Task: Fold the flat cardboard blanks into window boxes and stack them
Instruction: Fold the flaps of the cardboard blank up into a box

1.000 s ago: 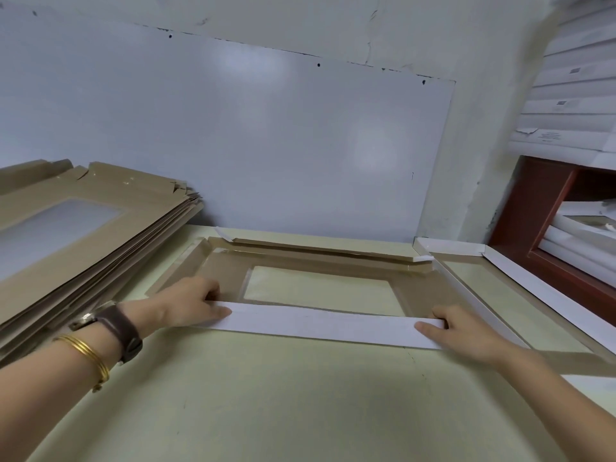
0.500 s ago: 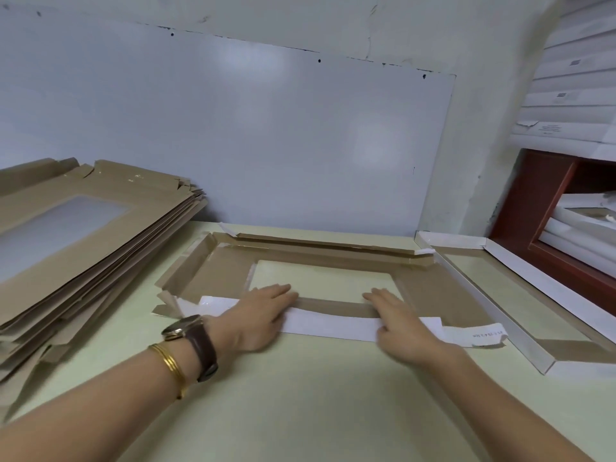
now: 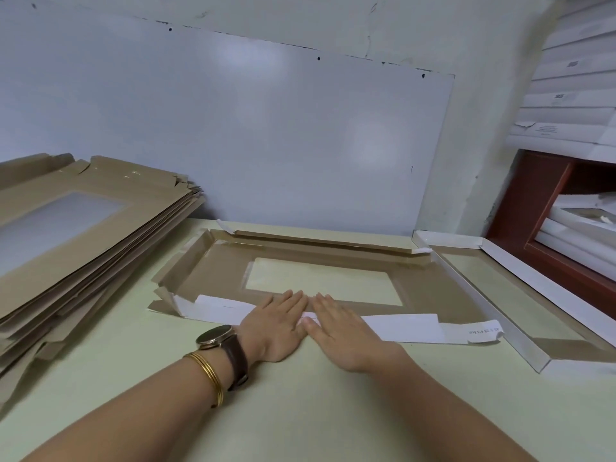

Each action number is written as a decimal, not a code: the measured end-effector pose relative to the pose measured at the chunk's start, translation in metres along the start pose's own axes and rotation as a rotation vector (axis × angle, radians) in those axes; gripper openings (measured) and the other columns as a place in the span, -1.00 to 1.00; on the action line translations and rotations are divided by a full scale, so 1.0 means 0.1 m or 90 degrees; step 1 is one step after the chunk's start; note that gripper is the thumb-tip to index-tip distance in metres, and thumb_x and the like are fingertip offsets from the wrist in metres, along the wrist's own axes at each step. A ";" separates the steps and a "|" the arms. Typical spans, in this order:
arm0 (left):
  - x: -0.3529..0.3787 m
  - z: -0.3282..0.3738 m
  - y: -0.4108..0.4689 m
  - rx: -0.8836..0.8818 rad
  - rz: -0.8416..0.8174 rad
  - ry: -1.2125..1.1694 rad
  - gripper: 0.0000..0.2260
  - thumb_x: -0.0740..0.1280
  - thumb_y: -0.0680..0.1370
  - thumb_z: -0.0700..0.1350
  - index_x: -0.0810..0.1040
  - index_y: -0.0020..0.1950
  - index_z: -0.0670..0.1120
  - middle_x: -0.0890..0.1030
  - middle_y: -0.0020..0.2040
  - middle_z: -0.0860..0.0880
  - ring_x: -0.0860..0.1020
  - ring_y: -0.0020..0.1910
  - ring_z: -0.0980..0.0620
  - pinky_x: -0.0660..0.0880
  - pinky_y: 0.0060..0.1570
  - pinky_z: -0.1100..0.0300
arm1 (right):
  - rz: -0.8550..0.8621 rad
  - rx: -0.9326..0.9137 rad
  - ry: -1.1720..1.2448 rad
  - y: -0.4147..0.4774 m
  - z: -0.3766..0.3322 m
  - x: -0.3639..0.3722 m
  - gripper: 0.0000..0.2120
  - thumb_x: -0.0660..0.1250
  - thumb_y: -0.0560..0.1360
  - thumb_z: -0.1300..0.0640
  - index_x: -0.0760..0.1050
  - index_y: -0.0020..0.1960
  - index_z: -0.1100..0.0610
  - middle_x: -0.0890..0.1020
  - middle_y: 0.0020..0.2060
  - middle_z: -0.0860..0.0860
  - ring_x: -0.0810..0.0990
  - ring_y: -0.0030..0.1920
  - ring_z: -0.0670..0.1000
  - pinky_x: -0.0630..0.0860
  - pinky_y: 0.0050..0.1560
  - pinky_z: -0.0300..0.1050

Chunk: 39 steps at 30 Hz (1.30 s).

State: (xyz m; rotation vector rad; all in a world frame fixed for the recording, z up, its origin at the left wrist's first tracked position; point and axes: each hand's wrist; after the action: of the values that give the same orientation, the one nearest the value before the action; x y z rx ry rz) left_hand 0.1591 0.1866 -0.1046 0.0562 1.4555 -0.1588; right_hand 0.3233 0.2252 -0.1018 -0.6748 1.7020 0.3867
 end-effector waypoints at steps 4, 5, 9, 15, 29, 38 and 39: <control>-0.02 -0.19 -0.01 -0.042 -0.003 -0.004 -0.45 -0.16 0.66 0.16 -0.15 0.59 -0.07 -0.14 0.59 0.02 -0.16 0.56 0.08 -0.19 0.51 0.12 | -0.007 0.023 -0.031 -0.09 0.32 -0.05 -0.36 -0.21 0.62 -0.25 -0.19 0.60 0.03 -0.17 0.57 -0.13 -0.25 0.53 -0.17 -0.23 0.52 -0.13; -0.03 -0.25 -0.03 -0.052 0.000 -0.003 -0.45 -0.17 0.66 0.15 -0.15 0.59 -0.06 -0.14 0.59 0.02 -0.16 0.56 0.08 -0.19 0.51 0.10 | -0.005 0.028 -0.031 -0.12 0.40 -0.07 -0.37 -0.20 0.63 -0.24 -0.19 0.59 0.03 -0.17 0.57 -0.14 -0.25 0.53 -0.18 -0.23 0.53 -0.13; -0.03 -0.52 -0.11 -0.090 0.007 -0.004 -0.46 -0.19 0.65 0.17 -0.15 0.59 0.00 -0.14 0.59 0.06 -0.16 0.56 0.08 -0.20 0.51 0.05 | 0.005 0.066 -0.052 -0.22 0.71 -0.12 -0.40 -0.19 0.65 -0.20 -0.19 0.59 0.03 -0.18 0.56 -0.15 -0.25 0.53 -0.18 -0.23 0.54 -0.12; -0.03 -0.84 -0.18 -0.147 0.026 -0.003 -0.50 -0.20 0.65 0.18 -0.13 0.58 0.11 -0.11 0.59 0.11 -0.14 0.56 0.08 -0.21 0.50 -0.05 | 0.015 0.139 -0.053 -0.42 1.17 -0.22 -0.41 -0.19 0.64 -0.21 -0.19 0.59 -0.01 -0.17 0.56 -0.17 -0.23 0.52 -0.21 -0.25 0.49 -0.18; 0.02 -1.20 -0.25 -0.205 0.046 -0.001 -0.52 -0.21 0.64 0.19 -0.14 0.56 0.19 -0.09 0.59 0.10 -0.12 0.56 0.07 -0.17 0.49 -0.03 | 0.017 0.203 -0.048 -0.49 1.37 -0.29 -0.42 -0.18 0.64 -0.20 -0.23 0.58 -0.02 -0.18 0.56 -0.19 -0.25 0.54 -0.14 -0.24 0.52 -0.07; -0.01 -1.10 -0.30 -0.206 0.207 -0.002 -0.53 0.04 0.63 0.17 0.19 0.51 0.06 0.18 0.52 0.10 0.03 0.53 -0.04 -0.17 0.47 -0.10 | 0.201 0.137 0.036 -0.57 1.38 -0.24 -0.50 0.04 0.63 -0.15 0.13 0.53 -0.05 0.13 0.50 -0.09 0.01 0.50 -0.07 0.05 0.46 -0.07; -0.03 -1.07 -0.33 -0.185 0.250 0.009 -0.57 0.11 0.63 0.12 0.28 0.46 0.02 0.26 0.49 0.07 0.10 0.50 -0.07 -0.11 0.46 -0.08 | 0.232 0.118 0.034 -0.60 1.37 -0.24 -0.53 0.09 0.62 -0.13 0.19 0.50 -0.05 0.19 0.45 -0.08 0.06 0.45 -0.06 0.09 0.43 -0.09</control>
State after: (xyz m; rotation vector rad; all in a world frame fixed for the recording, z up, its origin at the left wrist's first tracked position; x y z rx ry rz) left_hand 0.0493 0.1687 -0.1123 0.1049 1.4411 0.3733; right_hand 0.4694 0.2643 -0.1060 -0.2392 1.8885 0.4602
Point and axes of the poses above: each hand's wrist, its own y-axis towards the middle knuckle, its own x-axis out of the palm, z = x × y
